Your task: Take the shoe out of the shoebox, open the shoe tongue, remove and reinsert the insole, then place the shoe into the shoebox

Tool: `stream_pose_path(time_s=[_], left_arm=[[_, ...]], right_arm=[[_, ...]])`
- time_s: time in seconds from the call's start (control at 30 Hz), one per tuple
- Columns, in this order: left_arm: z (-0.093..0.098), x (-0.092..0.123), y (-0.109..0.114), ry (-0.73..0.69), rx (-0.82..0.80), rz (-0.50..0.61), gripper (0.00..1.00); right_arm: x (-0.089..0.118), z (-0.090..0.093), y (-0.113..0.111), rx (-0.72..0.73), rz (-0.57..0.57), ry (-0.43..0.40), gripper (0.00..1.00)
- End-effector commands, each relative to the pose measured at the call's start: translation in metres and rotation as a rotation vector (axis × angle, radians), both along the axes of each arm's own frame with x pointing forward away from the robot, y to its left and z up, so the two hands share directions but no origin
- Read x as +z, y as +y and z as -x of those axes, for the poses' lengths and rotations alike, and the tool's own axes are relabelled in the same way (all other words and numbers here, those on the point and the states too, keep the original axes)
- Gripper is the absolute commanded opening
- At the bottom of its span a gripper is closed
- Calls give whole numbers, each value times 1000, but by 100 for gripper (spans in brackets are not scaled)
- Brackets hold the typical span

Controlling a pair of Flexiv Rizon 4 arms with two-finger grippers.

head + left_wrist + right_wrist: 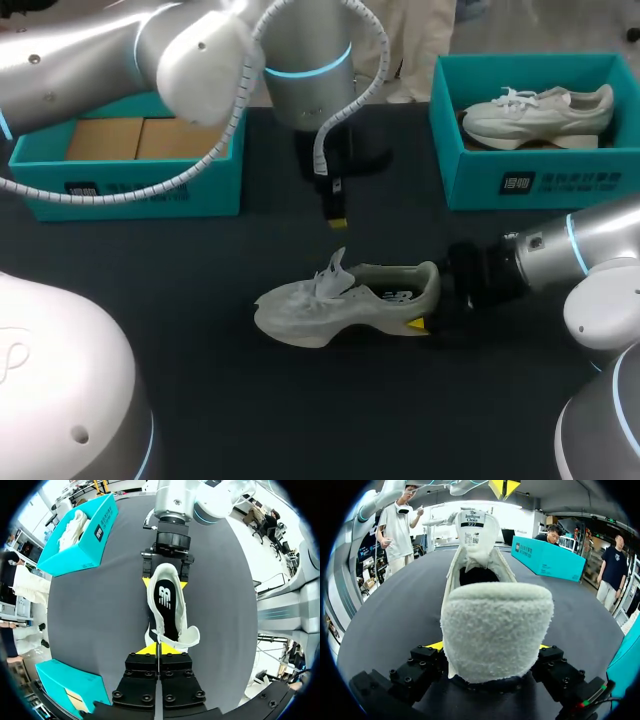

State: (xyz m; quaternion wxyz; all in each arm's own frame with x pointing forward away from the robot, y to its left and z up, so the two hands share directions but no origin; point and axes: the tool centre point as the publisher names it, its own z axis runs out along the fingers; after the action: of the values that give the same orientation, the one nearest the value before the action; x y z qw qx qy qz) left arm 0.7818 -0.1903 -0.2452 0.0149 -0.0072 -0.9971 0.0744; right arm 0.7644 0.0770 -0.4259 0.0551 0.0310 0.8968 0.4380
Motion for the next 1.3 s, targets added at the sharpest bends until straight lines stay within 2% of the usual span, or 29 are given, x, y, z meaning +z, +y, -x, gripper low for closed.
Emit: stream_pose_path(time_s=[0.03,0.13,0.17,0.2,0.33,0.73,1.07,1.3], left_arm=[[-1,0,0,1,0,0,13],[-1,0,0,1,0,0,13],[-1,0,0,1,0,0,2],[-1,0,0,1,0,0,0],[-2,-10,-13,68,-9,24,0],[25,-37,-45,110,-79,9,0],[47,-66,-58,103,-108,12,0],[50,-88,-66,110,-123,10,0]], right_arm=[[-4,-1,2,-1,3,-1,0],[-4,-1,2,-1,3,-1,0],[-4,-1,2,-1,3,-1,0],[-4,-1,2,-1,3,-1,0],[-4,-1,2,-1,3,-1,0],[-4,-1,2,-1,3,-1,0],[-4,-1,2,-1,3,-1,0],[-4,-1,2,-1,3,-1,0]])
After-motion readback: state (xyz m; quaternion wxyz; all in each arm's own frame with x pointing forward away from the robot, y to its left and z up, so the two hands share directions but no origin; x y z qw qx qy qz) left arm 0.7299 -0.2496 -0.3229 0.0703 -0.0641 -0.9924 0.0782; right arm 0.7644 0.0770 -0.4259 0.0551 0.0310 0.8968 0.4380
